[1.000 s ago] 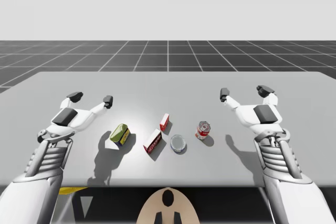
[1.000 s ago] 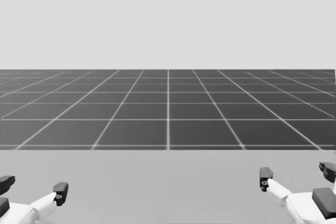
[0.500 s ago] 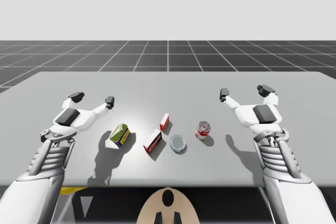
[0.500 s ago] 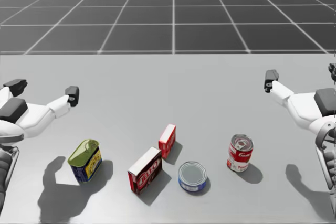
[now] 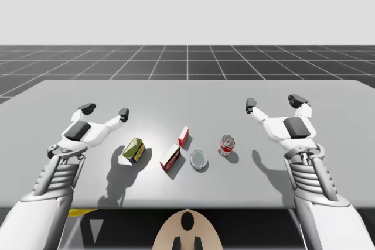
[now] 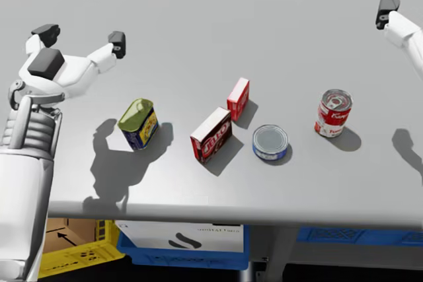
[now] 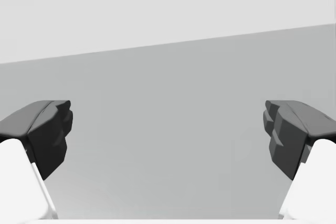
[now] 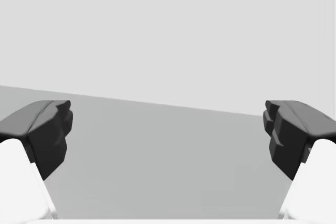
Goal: Grasp the pudding box and hold it up.
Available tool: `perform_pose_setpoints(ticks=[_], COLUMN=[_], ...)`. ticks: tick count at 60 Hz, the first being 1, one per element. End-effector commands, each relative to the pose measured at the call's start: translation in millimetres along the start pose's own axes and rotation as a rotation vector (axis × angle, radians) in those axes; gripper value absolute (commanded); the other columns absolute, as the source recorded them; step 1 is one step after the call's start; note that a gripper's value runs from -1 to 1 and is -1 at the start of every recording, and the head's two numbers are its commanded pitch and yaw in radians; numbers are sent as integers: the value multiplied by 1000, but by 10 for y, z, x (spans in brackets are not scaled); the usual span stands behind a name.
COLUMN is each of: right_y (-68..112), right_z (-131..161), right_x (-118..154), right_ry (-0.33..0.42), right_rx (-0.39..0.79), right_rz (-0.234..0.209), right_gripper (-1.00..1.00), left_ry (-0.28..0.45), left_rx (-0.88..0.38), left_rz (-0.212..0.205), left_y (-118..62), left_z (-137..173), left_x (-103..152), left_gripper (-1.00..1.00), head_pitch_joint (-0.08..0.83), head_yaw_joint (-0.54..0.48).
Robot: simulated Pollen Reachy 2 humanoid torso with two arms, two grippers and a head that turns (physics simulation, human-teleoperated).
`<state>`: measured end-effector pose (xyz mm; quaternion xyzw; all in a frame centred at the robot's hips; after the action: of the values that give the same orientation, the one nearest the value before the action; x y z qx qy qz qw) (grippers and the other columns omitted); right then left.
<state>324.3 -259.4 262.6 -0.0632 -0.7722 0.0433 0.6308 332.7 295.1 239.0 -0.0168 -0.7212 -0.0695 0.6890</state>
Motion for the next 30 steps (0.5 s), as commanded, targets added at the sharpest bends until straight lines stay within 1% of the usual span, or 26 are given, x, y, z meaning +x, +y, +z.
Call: perform_pose_setpoints(ticks=[1,6,10,11,14,18,19,22,23,25,27,30], right_y=[0,-1,-2,-4,-2,3,5,6,8,9,9,9], right_z=[5,3,2,1,-3,-6,-8,-10,-9,-9,-12,-14], right_x=[11,11,9,6,-1,-7,-10,-13,-13,-13,-15,-15], right_ry=[0,2,3,5,7,8,10,10,8,8,7,6], right_rx=[0,-1,-3,-5,-6,-5,-4,-4,-3,-3,-3,-4], right_rz=[-3,-3,-4,-5,-4,-3,-3,-3,-2,-2,-3,-4], right_gripper=[-1000,-1000,-1000,-1000,-1000,-1000,-1000,-1000,-1000,-1000,-1000,-1000], left_ry=[-2,-8,4,23,50,80,97,112,126,135,170,184], left_rx=[-9,-29,-77,-121,-181,-222,-257,-278,-311,-333,-368,-413], left_rz=[7,14,38,60,75,64,59,45,33,35,40,47], left_y=[-19,-42,-53,-63,-90,-139,-177,-220,-254,-278,-322,-370], left_z=[20,74,174,243,357,504,599,691,774,826,921,1012], left_x=[33,97,185,232,280,327,354,379,406,423,453,480], left_gripper=[-1000,-1000,-1000,-1000,-1000,-1000,-1000,-1000,-1000,-1000,-1000,-1000], head_pitch_joint=[742,738,741,742,742,742,742,743,742,742,741,741], head_yaw_joint=[123,125,124,122,121,122,125,129,132,134,136,137])
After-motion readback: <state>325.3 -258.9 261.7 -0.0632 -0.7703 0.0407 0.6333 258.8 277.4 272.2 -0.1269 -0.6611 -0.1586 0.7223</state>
